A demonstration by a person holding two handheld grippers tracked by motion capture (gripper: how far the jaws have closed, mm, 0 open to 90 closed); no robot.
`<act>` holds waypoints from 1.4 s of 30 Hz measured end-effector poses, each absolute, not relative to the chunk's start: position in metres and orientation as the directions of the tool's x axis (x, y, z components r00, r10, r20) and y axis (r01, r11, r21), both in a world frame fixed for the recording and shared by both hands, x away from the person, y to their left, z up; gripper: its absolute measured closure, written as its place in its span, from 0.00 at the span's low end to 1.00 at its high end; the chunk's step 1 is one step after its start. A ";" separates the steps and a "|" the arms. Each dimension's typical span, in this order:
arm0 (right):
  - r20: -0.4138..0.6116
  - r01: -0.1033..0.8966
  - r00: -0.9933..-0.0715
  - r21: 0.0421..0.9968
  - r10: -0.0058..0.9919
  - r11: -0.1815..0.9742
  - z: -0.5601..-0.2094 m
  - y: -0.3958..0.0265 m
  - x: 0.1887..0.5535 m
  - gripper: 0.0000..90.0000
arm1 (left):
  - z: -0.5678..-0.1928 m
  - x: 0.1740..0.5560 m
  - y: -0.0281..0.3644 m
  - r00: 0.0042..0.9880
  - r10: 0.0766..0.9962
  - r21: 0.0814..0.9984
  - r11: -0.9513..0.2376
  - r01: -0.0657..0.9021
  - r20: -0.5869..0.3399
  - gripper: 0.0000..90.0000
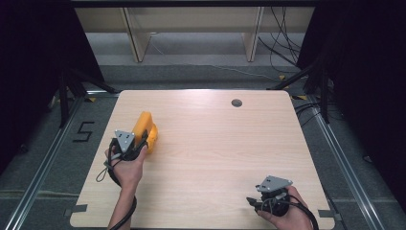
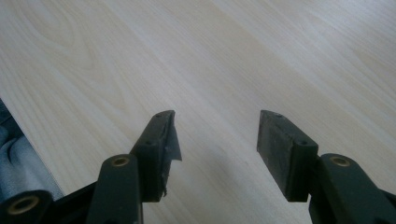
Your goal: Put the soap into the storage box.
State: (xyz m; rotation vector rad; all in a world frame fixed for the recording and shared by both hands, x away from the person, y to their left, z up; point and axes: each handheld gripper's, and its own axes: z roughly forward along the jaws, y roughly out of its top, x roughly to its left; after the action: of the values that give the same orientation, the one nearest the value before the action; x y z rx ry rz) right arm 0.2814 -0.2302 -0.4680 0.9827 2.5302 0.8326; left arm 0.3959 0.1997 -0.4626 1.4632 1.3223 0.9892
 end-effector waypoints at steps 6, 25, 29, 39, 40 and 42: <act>-0.066 0.515 -0.721 0.615 0.690 0.597 -0.468 -0.230 0.282 0.52 | -0.474 0.403 0.199 0.091 0.996 0.960 -0.015 0.281 -0.011 0.67; -0.061 0.498 -0.745 0.613 0.664 0.614 -0.470 -0.230 0.284 0.52 | -0.493 0.413 0.197 0.080 0.997 0.962 -0.019 0.274 -0.003 0.67; -0.066 0.491 -0.741 0.626 0.668 0.606 -0.472 -0.229 0.284 0.52 | -0.494 0.414 0.197 0.085 0.996 0.961 -0.026 0.274 0.003 0.67; -0.052 0.521 -0.724 0.612 0.688 0.594 -0.472 -0.228 0.282 0.52 | -0.494 0.415 0.197 0.083 0.996 0.958 -0.057 0.279 0.035 0.67; -0.065 0.508 -0.728 0.617 0.682 0.601 -0.472 -0.228 0.282 0.52 | -0.494 0.415 0.196 0.082 0.996 0.959 -0.059 0.278 0.037 0.67; -0.065 0.506 -0.730 0.617 0.680 0.602 -0.472 -0.228 0.282 0.52 | -0.494 0.415 0.197 0.083 0.996 0.958 -0.057 0.282 0.035 0.67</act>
State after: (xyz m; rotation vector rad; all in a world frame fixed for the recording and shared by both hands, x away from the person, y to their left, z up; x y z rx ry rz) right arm 0.2824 -0.2282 -0.4721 0.9663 2.5383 0.8434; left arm 0.4150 0.1966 -0.4940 1.4895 1.3351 1.0354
